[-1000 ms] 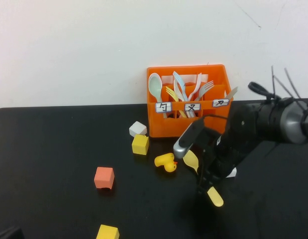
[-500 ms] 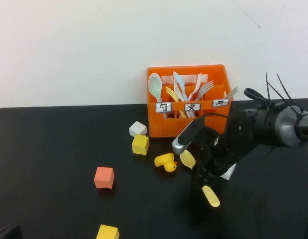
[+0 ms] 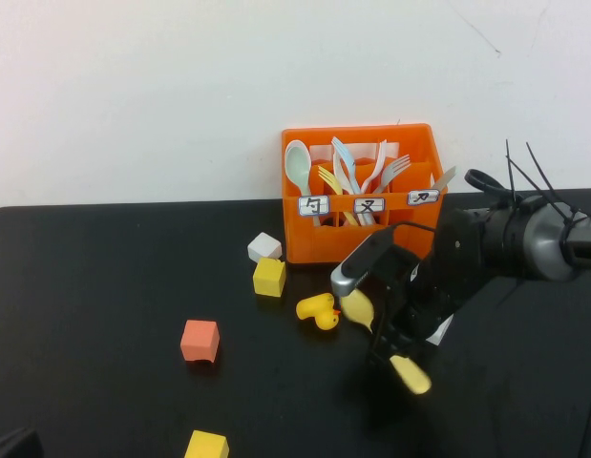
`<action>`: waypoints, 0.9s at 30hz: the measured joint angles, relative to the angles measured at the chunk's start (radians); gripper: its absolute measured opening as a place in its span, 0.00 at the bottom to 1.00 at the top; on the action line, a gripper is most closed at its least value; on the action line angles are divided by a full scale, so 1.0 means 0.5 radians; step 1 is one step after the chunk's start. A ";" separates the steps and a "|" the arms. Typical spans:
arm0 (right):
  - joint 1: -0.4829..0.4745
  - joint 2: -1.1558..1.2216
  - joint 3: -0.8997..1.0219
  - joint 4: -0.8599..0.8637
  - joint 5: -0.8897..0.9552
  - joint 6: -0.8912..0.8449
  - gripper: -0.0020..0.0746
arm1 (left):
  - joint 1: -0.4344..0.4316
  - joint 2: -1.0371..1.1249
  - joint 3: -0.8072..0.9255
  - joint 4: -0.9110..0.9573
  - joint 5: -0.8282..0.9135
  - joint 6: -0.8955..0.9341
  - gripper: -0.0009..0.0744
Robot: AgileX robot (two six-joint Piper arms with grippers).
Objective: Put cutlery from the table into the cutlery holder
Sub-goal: Pick up the spoon, then place the spoon on the box
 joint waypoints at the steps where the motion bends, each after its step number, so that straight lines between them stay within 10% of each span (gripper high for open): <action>1: 0.000 0.000 0.000 0.000 0.000 0.009 0.32 | 0.000 0.000 0.000 0.000 0.000 0.000 0.01; 27: 0.000 -0.328 0.013 0.016 0.158 0.039 0.20 | 0.000 0.000 0.000 0.000 -0.010 -0.039 0.01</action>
